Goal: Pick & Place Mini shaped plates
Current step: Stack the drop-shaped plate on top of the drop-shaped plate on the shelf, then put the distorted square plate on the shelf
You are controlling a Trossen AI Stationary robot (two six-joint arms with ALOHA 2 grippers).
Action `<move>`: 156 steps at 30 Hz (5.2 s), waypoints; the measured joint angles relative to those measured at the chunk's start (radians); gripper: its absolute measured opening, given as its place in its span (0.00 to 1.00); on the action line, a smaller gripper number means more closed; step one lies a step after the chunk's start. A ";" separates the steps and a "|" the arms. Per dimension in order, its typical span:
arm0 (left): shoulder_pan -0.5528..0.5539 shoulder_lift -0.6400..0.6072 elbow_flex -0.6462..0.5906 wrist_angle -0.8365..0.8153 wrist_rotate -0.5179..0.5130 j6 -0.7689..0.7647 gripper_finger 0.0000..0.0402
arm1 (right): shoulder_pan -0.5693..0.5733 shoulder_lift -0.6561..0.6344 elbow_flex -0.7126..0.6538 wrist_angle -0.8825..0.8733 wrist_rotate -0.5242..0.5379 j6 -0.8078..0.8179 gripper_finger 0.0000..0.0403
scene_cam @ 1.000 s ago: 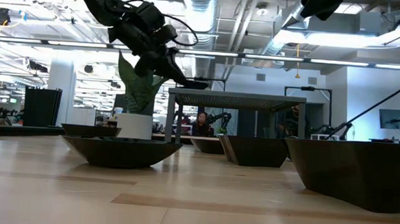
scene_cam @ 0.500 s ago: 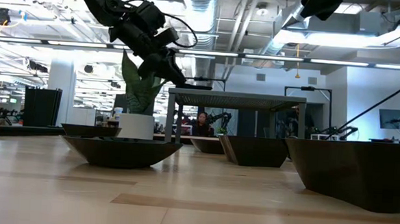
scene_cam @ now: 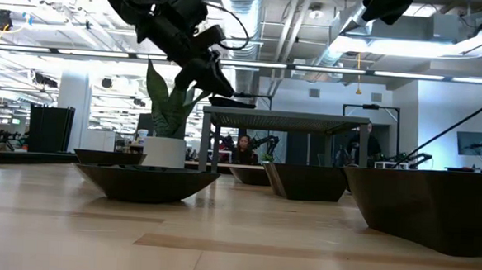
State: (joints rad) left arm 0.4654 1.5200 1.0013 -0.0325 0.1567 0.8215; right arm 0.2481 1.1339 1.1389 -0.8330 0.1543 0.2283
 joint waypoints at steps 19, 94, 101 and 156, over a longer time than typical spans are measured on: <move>-0.144 -0.103 -0.070 -0.175 -0.460 -0.152 0.02 | 0.000 0.000 0.000 0.000 -0.001 0.000 0.35; -0.413 -0.520 -0.346 -0.172 -0.392 -0.465 0.19 | -0.195 0.519 0.151 -0.160 0.086 0.005 0.29; -0.413 -0.511 -0.378 -0.090 -0.392 -0.465 0.19 | -0.112 0.538 0.150 -0.012 -0.231 -0.031 0.29; -0.413 -0.511 -0.383 -0.021 -0.391 -0.467 0.19 | -0.078 0.809 0.424 -0.388 0.019 -0.148 0.01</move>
State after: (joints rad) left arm 0.0521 1.0088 0.6186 -0.0536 -0.2344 0.3542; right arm 0.1700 1.9429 1.5629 -1.2209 0.1733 0.0805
